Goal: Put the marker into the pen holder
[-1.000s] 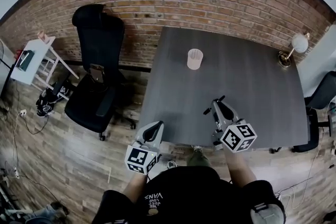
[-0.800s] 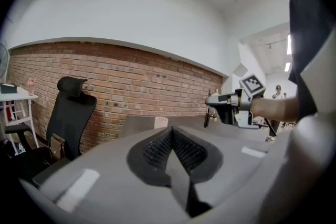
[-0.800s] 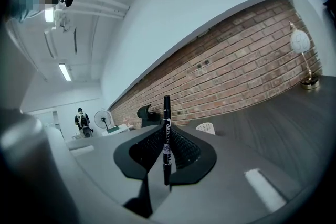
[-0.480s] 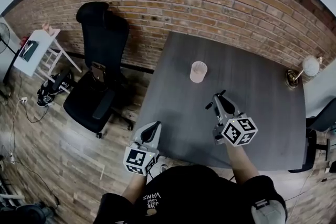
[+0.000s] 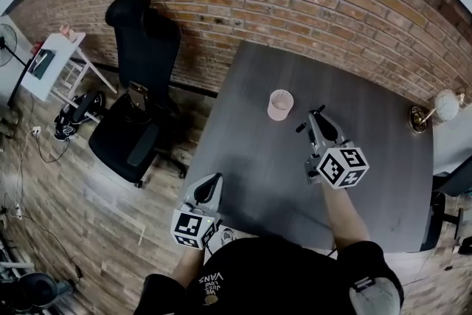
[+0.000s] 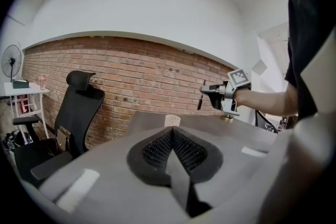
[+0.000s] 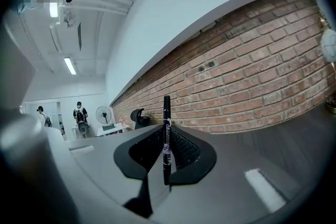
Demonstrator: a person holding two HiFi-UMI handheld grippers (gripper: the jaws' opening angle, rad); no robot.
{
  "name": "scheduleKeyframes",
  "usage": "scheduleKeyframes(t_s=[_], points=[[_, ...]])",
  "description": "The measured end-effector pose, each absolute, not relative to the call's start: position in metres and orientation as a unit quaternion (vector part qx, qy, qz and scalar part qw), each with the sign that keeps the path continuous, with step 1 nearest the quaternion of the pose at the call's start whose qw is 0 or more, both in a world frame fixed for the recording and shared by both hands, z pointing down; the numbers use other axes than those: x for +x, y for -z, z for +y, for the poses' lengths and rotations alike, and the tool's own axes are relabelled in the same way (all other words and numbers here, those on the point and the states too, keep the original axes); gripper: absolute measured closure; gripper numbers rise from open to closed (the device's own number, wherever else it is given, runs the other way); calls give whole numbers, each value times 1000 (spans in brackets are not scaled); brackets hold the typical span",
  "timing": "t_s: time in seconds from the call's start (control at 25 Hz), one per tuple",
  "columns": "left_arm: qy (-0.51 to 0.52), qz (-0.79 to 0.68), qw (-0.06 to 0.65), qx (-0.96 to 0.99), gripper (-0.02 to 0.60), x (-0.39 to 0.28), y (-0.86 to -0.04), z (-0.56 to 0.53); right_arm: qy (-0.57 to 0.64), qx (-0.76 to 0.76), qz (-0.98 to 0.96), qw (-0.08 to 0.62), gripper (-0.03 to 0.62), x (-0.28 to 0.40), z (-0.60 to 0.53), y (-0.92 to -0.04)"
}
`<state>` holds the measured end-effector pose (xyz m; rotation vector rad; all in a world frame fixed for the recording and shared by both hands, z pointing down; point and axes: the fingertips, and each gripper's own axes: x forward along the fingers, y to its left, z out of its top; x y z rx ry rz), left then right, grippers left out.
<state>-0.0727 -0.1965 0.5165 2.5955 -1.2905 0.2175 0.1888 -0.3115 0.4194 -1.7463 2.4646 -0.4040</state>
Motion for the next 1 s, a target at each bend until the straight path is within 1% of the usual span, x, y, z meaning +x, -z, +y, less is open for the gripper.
scheduleKeyframes(t_s=[0.32,0.56,1.0], points=[[-90,-458,130,875,529,-80,-526,-199,108,-566,817,33,556,189,-361,-422],[-99,-468,133,868,529,-85,-532,-197,107,-570,815,14,556,187,-401,-455],[-113,-488,138,854,529,-92,-539,-192,144,-584,799,2,557,191,-443,-513]])
